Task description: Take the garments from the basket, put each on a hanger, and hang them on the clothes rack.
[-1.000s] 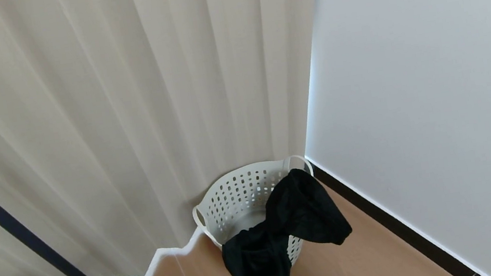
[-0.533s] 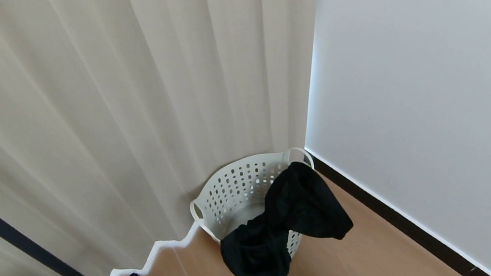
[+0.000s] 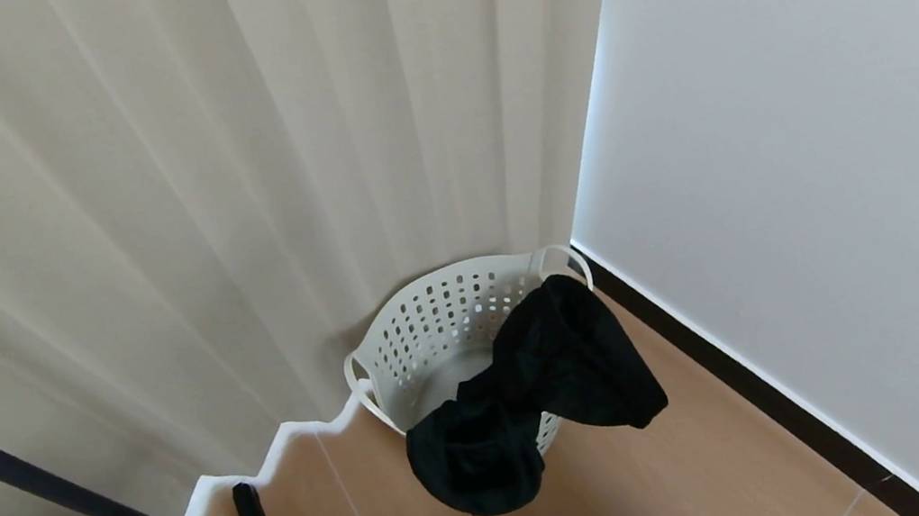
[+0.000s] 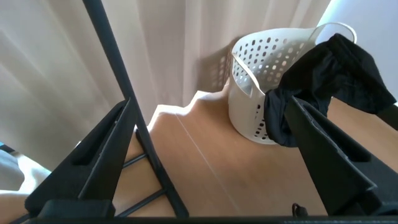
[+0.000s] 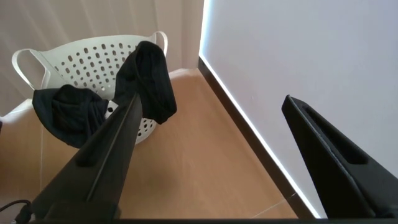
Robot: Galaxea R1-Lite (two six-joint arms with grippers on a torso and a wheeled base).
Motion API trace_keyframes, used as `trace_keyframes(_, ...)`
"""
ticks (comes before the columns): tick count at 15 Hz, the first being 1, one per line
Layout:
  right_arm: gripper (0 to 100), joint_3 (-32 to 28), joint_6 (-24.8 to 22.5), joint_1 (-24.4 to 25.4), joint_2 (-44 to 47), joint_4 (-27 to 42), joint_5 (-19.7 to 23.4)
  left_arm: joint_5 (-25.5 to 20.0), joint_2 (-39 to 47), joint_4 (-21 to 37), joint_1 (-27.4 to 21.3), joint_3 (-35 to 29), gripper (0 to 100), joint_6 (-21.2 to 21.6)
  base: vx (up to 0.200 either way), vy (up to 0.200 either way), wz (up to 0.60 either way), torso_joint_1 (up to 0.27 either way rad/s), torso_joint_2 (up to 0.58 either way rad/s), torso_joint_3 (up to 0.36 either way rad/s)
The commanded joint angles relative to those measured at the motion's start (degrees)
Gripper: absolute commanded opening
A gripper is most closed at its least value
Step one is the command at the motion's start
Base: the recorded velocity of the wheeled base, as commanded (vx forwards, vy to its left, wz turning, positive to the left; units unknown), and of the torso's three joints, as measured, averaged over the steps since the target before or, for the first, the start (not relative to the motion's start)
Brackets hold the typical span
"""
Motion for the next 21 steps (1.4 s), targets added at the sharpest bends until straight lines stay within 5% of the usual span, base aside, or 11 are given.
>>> trace_keyframes(1, 100, 0.0, -0.02, 0.02, -0.02, -0.02, 0.01, 0.0, -0.02, -0.01, 0.01, 0.0, 100, -0.01, 0.0, 0.0, 0.0, 0.007, 0.0, -0.193)
trace_keyframes(21, 100, 0.0, -0.19, 0.02, -0.02, -0.46, -0.34, 0.09, -0.02, 0.07, 0.01, 0.0, 100, -0.09, 0.0, 0.0, 0.0, 0.005, 0.0, -0.197)
